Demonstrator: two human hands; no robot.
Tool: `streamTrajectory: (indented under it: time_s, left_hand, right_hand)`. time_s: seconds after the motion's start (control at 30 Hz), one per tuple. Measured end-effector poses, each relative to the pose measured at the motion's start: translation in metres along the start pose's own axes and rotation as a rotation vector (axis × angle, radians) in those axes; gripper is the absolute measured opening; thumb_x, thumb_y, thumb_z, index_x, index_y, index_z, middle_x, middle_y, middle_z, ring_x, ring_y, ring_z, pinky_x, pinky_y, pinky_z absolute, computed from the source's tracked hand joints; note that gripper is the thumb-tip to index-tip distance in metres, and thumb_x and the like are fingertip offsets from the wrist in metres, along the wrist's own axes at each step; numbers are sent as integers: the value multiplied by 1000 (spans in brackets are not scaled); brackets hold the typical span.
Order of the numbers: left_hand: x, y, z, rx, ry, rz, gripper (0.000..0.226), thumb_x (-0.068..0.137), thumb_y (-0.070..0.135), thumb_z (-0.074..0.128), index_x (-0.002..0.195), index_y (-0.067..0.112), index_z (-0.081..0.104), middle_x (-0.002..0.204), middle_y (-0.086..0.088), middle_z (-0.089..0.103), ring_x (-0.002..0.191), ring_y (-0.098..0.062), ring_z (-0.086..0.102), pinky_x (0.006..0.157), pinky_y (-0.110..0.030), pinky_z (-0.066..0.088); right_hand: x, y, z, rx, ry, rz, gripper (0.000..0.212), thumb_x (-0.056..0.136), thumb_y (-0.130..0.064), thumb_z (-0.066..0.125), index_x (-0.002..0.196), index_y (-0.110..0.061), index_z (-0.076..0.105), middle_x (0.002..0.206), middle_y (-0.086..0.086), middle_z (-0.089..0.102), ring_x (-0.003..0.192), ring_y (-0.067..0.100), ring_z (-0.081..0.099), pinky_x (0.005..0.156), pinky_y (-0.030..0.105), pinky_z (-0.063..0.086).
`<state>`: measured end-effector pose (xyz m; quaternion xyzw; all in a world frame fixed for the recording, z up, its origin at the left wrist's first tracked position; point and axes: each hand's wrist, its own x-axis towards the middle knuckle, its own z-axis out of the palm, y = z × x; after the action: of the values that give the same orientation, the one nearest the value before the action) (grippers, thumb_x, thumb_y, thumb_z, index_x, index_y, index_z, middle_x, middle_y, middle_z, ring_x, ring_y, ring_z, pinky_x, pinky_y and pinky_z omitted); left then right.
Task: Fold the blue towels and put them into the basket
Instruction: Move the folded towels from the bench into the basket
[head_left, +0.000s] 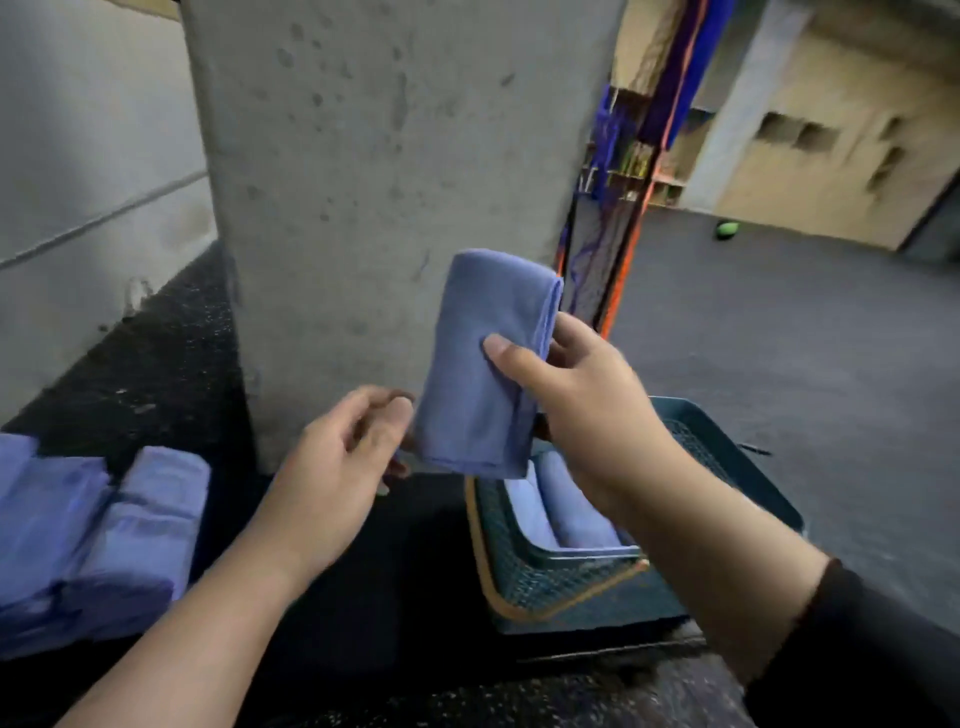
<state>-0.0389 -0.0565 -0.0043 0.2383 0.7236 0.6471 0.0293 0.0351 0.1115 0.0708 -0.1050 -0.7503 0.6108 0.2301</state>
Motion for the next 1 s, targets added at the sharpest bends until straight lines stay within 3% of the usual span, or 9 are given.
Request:
streamTrajectory:
  time_s: [0.13,0.27,0.4,0.5,0.63,0.73,0.87,0.93,1.0]
  left_hand:
    - [18,-19,63,144,-16,-129,38,93,44,63,126,25,63,104,10,69,95,-15,65,90,-38,51]
    - [26,-27,99,274,-117,-239,63,96,47,58,150,17,46,140,-1,59,129,-19,54,101,-30,37]
    - [29,-29,113,335,-207,-197,36,96,42,60,130,29,63,120,11,69,114,-12,63,87,-29,44]
    - [33,-31,115,392,-230,-179,29,96,41,60,122,31,66,113,14,70,104,-9,64,83,-29,46]
    - [38,-37,113,413,-245,-154,29,94,44,62,119,31,67,110,18,70,103,-6,65,86,-30,49]
    - [40,-41,112,437,-244,-152,33,92,48,63,119,31,67,113,17,70,106,-7,64,92,-34,51]
    - [44,-44,111,480,-242,-152,32,91,52,61,116,32,66,112,16,70,105,-10,64,93,-37,52]
    - [44,-45,111,495,-247,-155,31,91,53,60,113,33,66,109,16,70,103,-11,65,91,-39,53]
    - [44,-45,111,493,-246,-158,31,90,52,60,114,32,66,110,15,70,103,-13,66,92,-41,53]
  right_hand:
    - [12,-6,-129,-295,117,79,22,91,-17,72,110,-6,70,95,5,78,83,13,72,73,32,59]
    - [33,31,-208,-967,73,260,20,91,-22,70,99,-3,71,94,17,74,80,26,65,74,38,52]
    - [46,80,-221,-1255,-55,387,26,92,-29,66,100,-4,67,100,16,70,84,29,58,66,33,38]
    - [56,112,-221,-1365,-120,444,30,95,-30,60,106,-2,65,109,19,68,88,30,57,67,30,31]
    - [59,141,-217,-1506,-209,484,34,98,-28,53,113,0,65,116,21,67,107,35,63,75,33,41]
    - [58,149,-215,-1669,-227,372,33,96,-31,56,112,-4,66,113,17,69,106,34,65,81,33,47]
    - [62,128,-218,-1751,-114,40,31,93,-39,62,111,-14,57,111,7,60,105,32,62,73,36,45]
    - [68,117,-228,-1777,-312,-87,35,95,-44,58,120,-20,57,119,2,56,113,26,58,82,36,47]
    - [68,113,-236,-1806,-574,-97,49,92,-53,57,135,-29,53,141,-5,50,128,18,51,100,36,43]
